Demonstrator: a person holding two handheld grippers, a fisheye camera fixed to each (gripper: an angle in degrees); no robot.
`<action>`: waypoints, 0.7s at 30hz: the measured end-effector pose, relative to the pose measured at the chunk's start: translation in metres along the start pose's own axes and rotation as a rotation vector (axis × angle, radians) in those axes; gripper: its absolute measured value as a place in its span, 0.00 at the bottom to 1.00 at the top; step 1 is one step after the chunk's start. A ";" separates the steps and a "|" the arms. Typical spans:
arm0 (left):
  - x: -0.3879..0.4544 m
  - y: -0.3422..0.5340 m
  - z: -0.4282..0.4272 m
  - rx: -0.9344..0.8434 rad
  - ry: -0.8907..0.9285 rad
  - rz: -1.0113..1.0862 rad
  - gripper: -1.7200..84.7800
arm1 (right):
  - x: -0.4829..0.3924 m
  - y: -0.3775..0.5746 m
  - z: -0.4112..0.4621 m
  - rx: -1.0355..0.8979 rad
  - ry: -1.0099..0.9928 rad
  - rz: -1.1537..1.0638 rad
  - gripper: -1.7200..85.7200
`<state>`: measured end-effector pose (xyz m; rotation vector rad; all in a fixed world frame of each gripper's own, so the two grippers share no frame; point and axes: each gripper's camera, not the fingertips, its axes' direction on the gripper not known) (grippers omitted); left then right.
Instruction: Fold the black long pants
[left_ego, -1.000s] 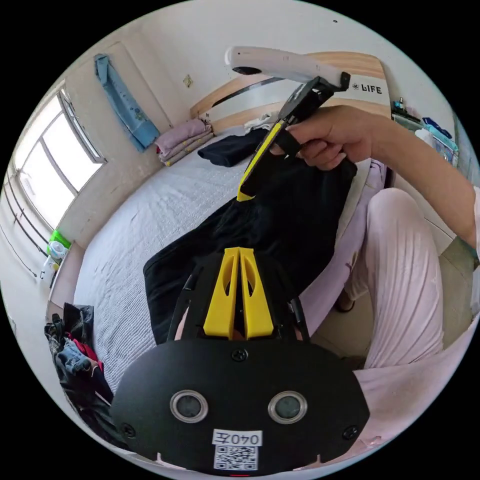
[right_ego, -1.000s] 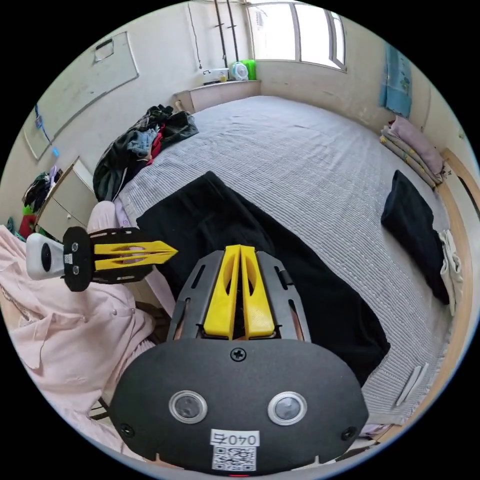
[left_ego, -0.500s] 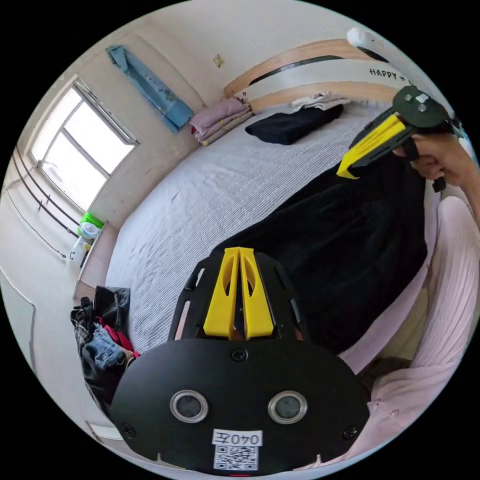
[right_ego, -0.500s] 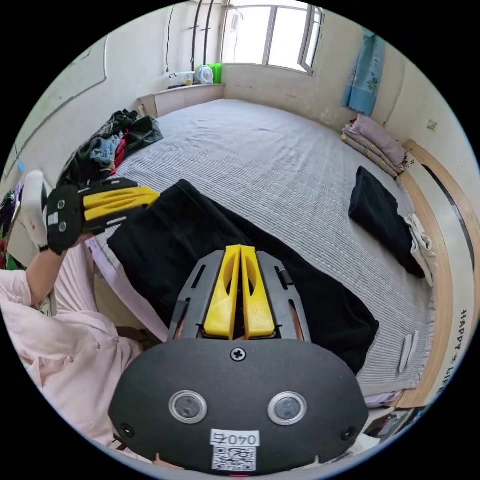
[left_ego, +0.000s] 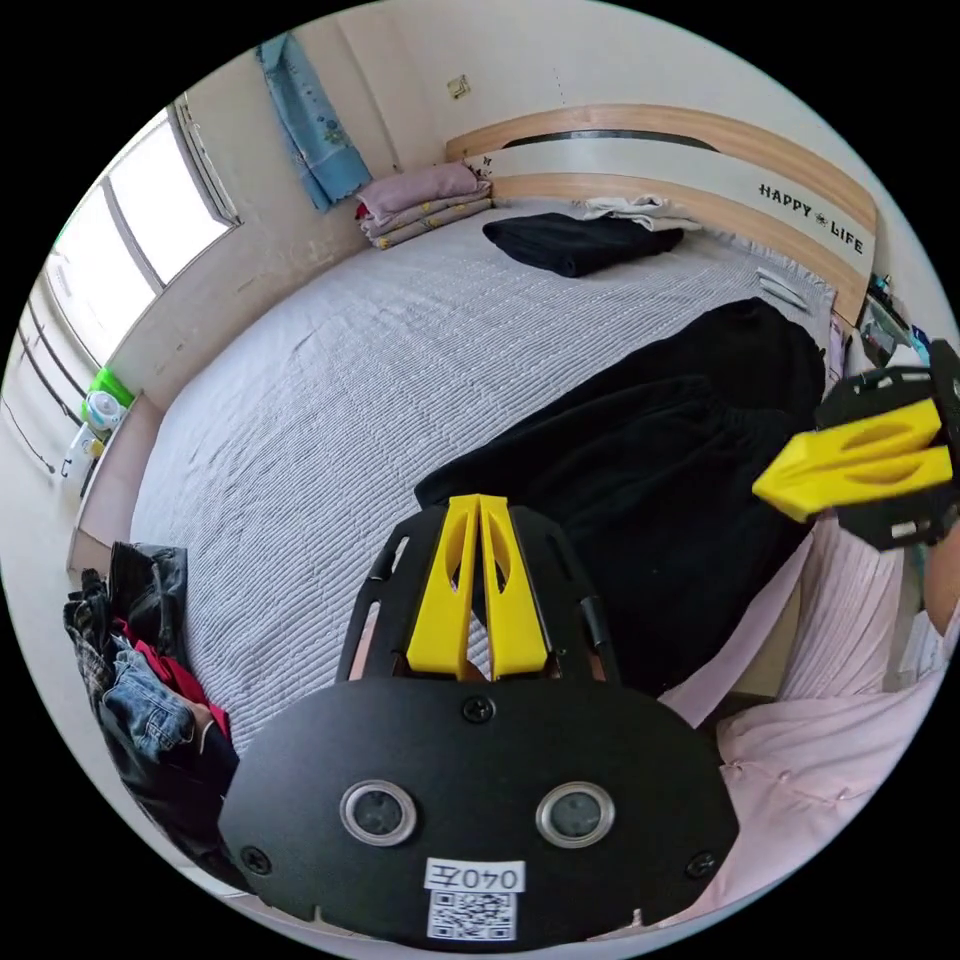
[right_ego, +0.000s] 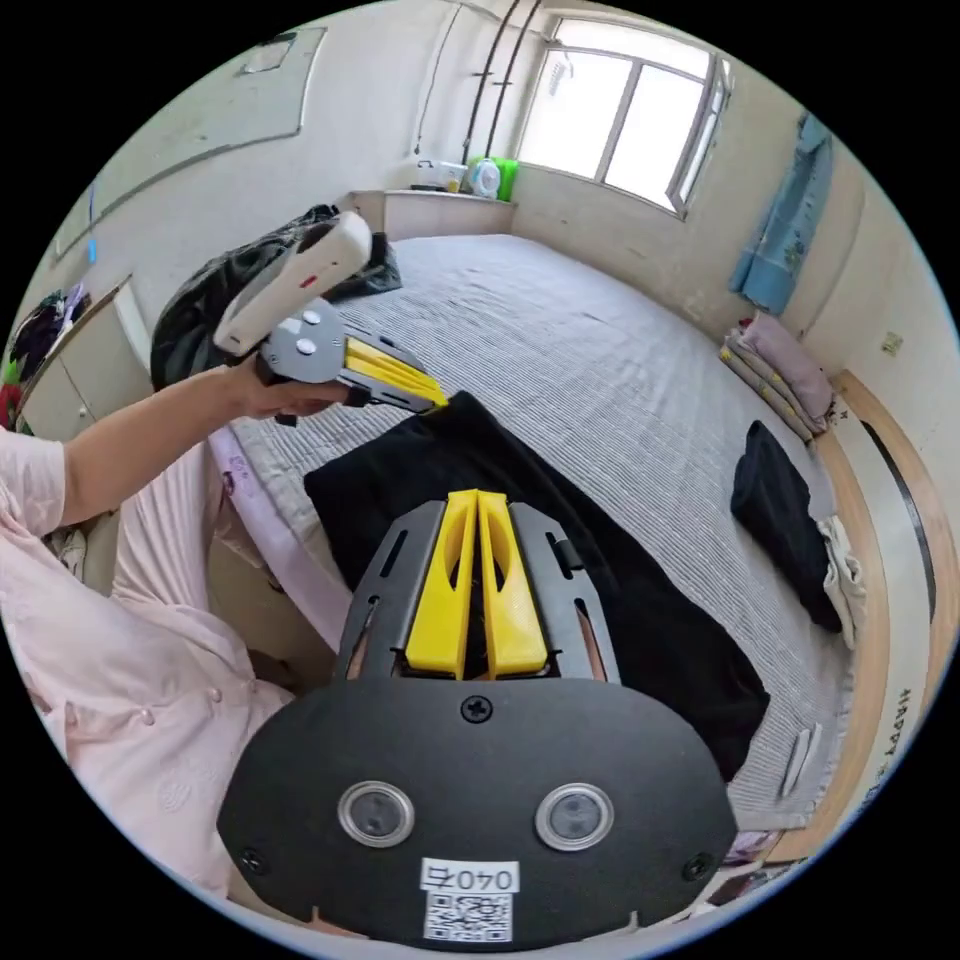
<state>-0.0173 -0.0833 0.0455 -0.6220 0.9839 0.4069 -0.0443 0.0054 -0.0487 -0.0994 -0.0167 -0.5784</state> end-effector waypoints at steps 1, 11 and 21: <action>-0.008 -0.006 0.003 -0.023 -0.003 -0.002 0.01 | -0.014 -0.003 0.001 0.001 -0.008 -0.027 0.01; -0.029 -0.033 0.037 -0.193 -0.064 0.050 0.01 | -0.176 -0.008 0.078 -0.139 0.291 -0.239 0.01; -0.079 -0.065 0.026 -0.301 0.040 0.093 0.01 | -0.201 -0.029 0.055 -0.162 0.224 -0.232 0.01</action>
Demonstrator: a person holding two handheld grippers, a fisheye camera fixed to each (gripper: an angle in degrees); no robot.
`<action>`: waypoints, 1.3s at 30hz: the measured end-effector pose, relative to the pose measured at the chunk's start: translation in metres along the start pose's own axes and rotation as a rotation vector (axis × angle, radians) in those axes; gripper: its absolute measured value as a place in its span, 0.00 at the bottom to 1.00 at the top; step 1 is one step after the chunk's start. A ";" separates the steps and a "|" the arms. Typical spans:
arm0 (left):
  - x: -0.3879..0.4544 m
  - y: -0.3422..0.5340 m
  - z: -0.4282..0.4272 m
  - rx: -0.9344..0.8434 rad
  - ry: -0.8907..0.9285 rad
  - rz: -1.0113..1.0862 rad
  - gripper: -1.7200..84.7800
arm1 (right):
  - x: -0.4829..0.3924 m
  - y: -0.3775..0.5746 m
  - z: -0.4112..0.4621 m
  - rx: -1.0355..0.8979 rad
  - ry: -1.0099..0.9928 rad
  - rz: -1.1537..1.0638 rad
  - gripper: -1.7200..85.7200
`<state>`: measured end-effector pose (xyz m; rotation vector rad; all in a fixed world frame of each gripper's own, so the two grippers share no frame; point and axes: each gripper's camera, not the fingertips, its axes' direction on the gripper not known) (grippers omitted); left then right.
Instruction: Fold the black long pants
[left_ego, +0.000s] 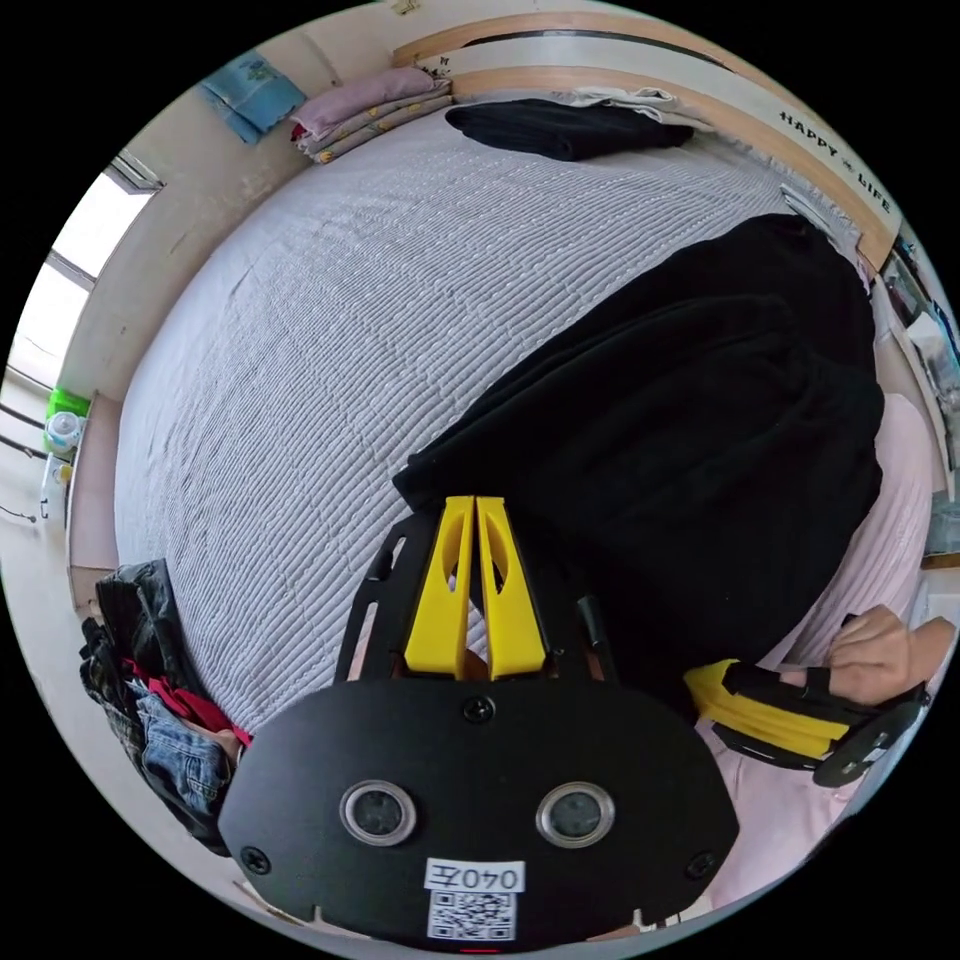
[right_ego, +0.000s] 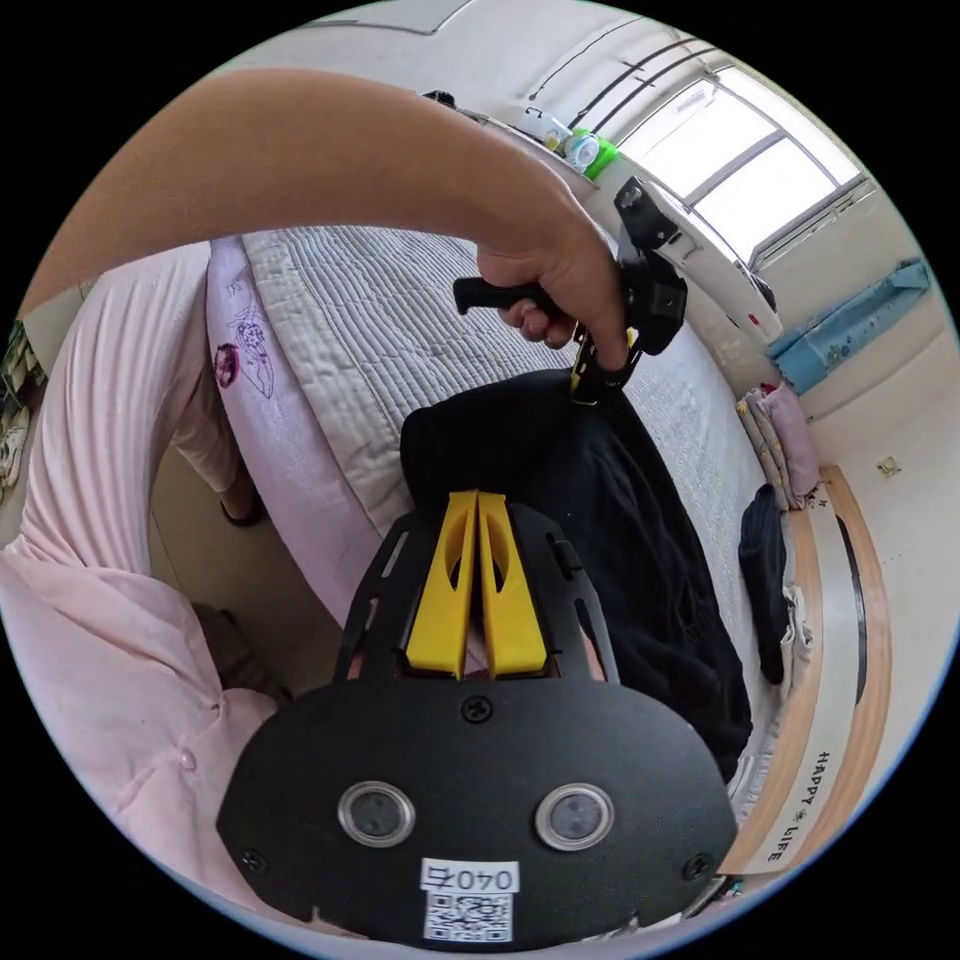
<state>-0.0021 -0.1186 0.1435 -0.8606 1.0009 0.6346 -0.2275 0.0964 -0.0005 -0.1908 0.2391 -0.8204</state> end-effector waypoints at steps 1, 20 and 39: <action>-0.007 0.003 -0.007 0.009 0.009 0.005 0.01 | -0.002 0.000 -0.002 0.006 0.004 -0.011 0.01; -0.161 0.081 -0.050 0.127 0.270 -0.319 0.09 | -0.088 -0.064 -0.047 -0.002 0.216 0.025 0.18; -0.221 0.084 -0.026 0.130 0.579 -0.381 0.04 | -0.098 -0.039 -0.043 -0.015 0.330 0.031 0.11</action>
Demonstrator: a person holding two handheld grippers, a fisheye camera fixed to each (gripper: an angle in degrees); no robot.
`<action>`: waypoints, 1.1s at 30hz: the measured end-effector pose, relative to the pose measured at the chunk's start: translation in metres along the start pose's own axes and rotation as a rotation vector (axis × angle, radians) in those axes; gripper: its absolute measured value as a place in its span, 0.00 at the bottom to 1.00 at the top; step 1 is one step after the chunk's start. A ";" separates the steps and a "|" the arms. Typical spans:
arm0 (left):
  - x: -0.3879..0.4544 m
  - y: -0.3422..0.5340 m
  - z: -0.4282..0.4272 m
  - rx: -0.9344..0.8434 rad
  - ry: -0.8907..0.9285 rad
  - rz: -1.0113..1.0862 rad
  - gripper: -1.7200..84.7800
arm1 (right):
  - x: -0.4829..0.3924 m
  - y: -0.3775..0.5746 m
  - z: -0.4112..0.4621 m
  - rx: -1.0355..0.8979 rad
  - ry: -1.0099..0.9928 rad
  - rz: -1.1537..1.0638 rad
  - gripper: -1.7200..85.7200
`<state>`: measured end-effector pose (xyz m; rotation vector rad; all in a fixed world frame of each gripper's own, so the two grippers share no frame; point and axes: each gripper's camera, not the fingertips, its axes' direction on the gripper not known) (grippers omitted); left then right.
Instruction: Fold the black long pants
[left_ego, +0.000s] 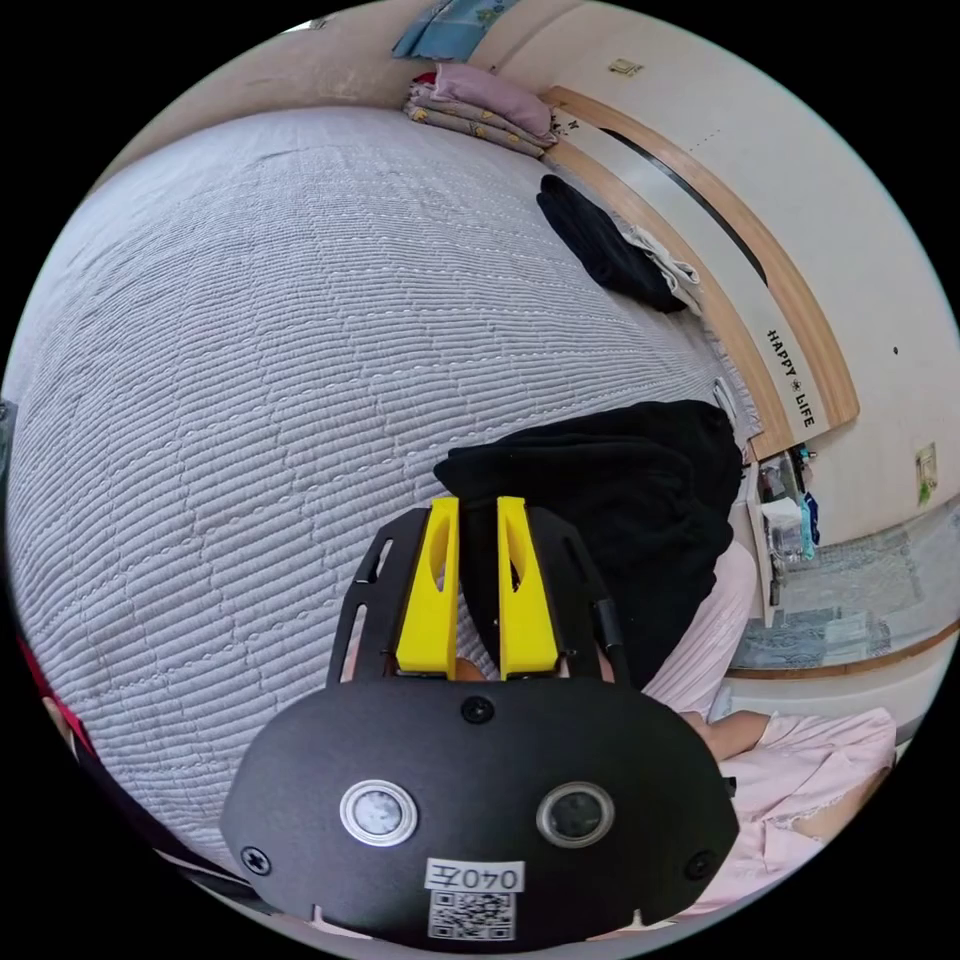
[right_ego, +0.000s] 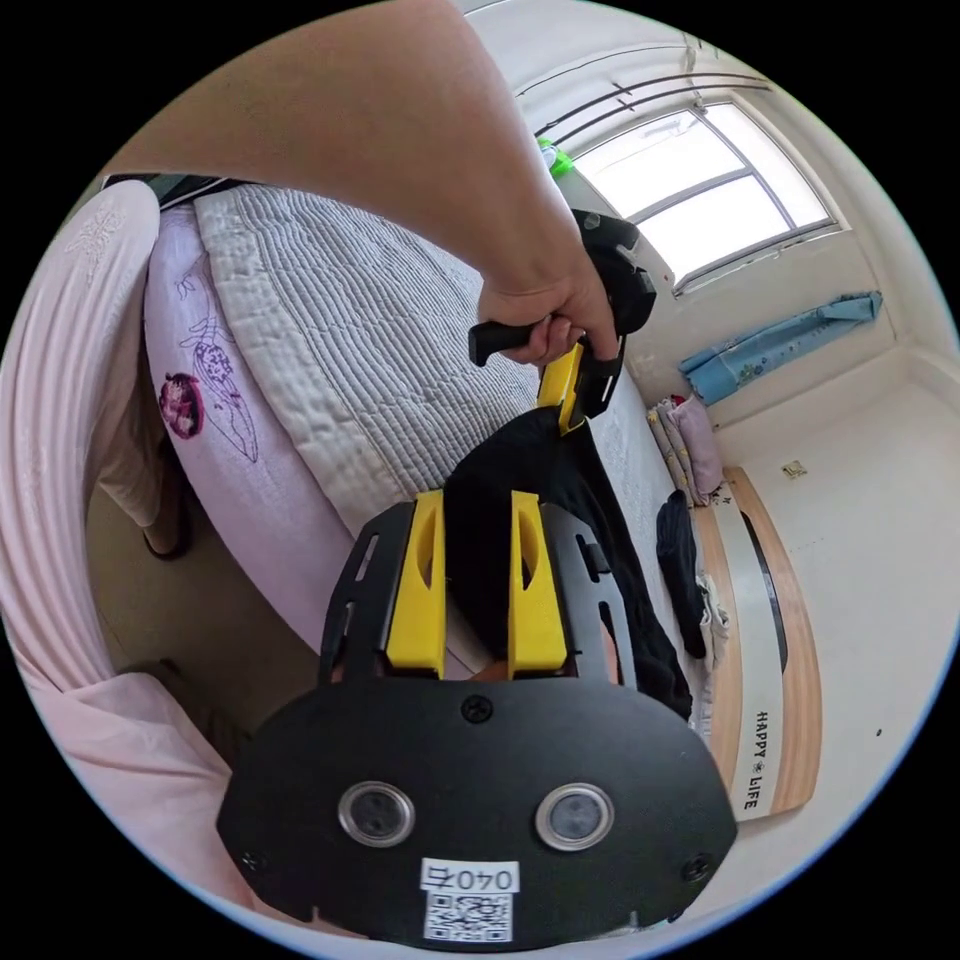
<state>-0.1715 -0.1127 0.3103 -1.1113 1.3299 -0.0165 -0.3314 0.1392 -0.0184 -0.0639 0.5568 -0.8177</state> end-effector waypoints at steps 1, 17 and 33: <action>-0.003 0.004 -0.003 0.012 0.013 0.001 0.04 | 0.001 0.002 0.000 0.003 0.001 -0.003 0.10; -0.063 0.132 -0.134 0.273 0.052 -0.078 0.02 | 0.033 0.016 -0.057 0.318 -0.291 0.032 0.08; 0.092 0.127 -0.154 0.478 0.154 0.017 0.03 | 0.249 0.226 -0.021 0.567 -0.549 0.590 0.09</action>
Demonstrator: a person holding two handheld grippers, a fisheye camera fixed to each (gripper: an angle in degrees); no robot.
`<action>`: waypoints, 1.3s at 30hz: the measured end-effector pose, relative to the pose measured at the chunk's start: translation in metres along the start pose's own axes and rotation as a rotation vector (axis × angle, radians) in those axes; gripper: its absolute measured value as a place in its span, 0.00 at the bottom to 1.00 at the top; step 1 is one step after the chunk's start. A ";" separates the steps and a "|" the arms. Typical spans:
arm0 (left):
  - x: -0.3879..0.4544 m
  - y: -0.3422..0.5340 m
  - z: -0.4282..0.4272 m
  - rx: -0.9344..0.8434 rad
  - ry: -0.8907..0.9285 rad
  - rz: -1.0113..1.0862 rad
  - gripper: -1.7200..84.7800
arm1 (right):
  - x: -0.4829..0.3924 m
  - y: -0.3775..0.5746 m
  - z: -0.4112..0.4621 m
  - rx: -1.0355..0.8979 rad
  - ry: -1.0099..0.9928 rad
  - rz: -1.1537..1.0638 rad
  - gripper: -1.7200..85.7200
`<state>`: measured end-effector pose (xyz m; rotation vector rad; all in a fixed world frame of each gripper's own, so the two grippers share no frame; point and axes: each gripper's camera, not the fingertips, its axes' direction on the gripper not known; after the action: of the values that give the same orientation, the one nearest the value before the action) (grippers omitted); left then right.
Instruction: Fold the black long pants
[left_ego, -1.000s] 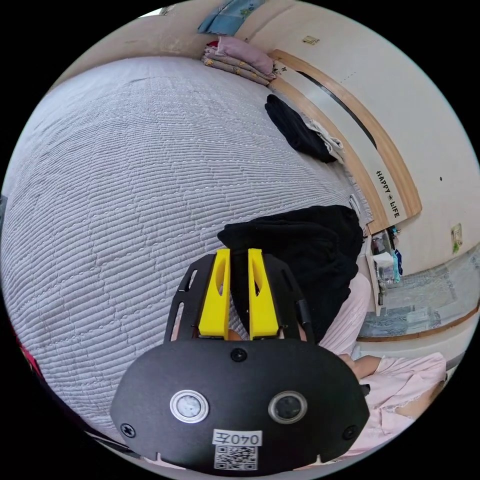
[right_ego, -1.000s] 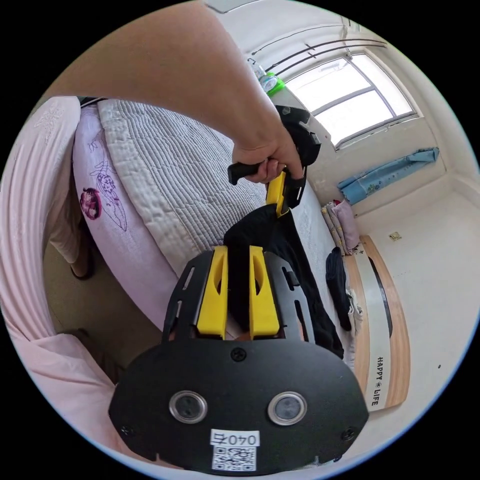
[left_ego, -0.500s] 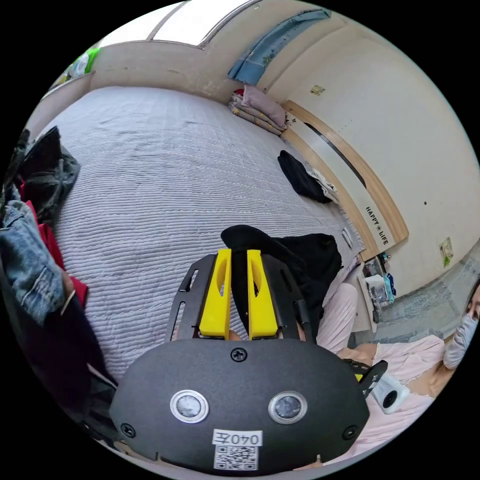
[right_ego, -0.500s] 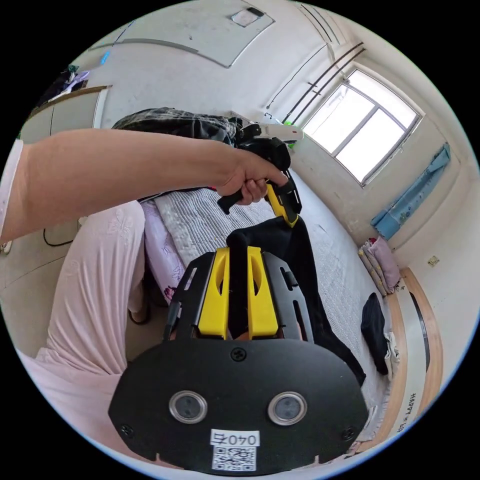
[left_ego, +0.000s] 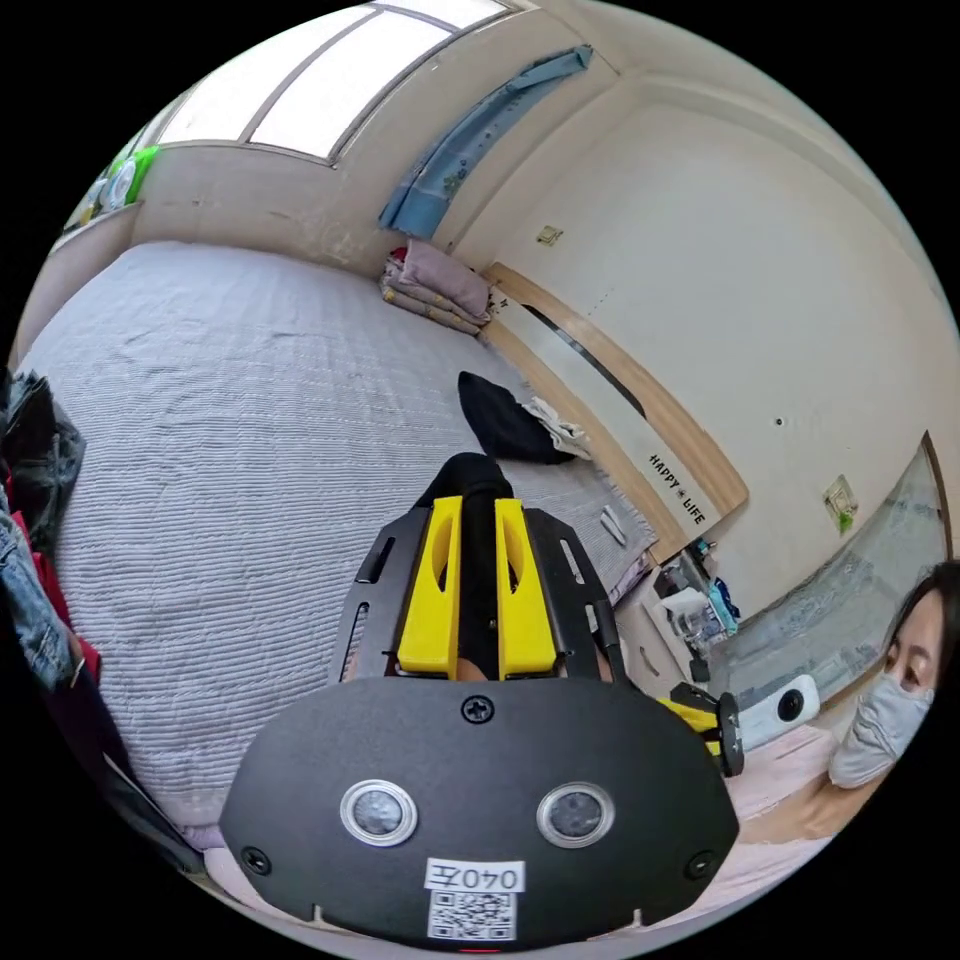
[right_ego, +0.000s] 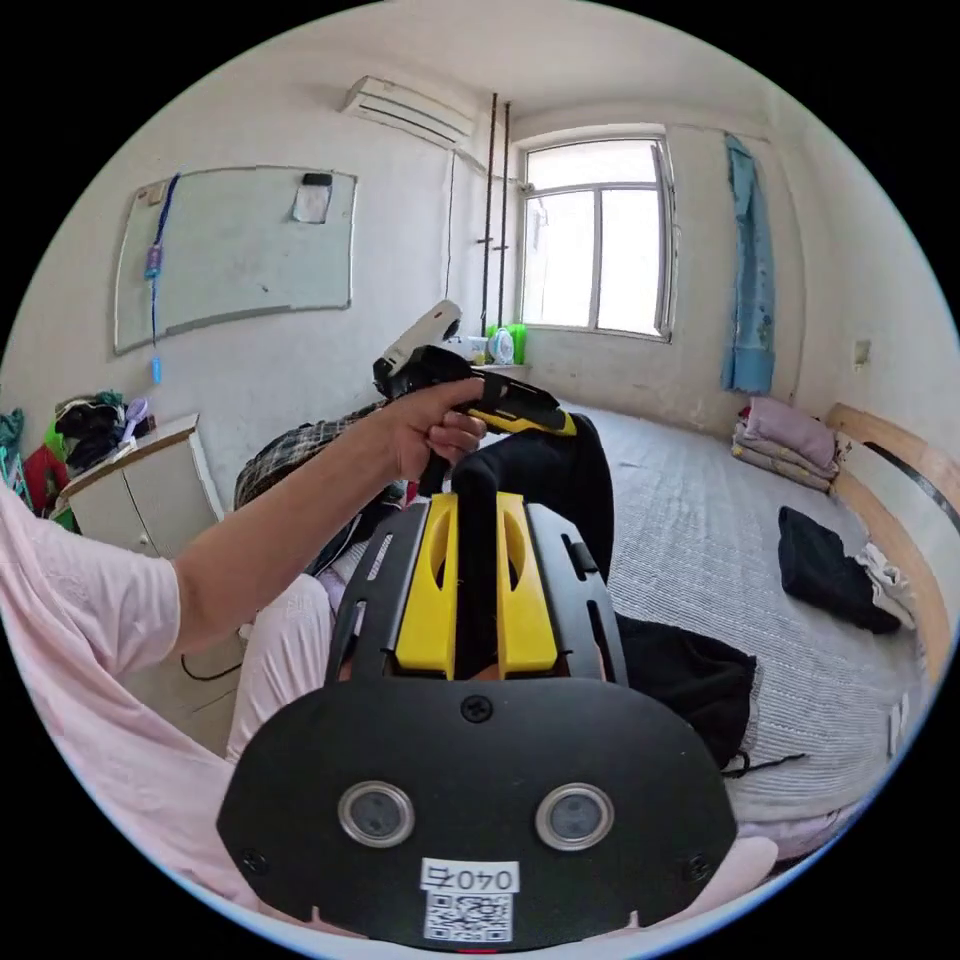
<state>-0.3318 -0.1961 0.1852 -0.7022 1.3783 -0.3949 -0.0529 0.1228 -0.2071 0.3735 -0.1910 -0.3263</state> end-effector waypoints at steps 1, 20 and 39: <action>0.019 -0.003 0.020 -0.003 0.009 0.014 0.03 | 0.017 0.005 -0.009 0.010 -0.002 0.031 0.09; 0.157 0.048 0.347 -0.345 -0.158 0.184 0.04 | 0.356 0.268 -0.055 0.089 -0.163 0.809 0.09; 0.235 0.224 0.317 -0.307 -0.221 0.582 0.01 | 0.260 0.200 0.064 -0.395 0.380 0.286 0.01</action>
<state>-0.0139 -0.1105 -0.1275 -0.5376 1.3722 0.3520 0.2287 0.1880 -0.0395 0.0101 0.1917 -0.0036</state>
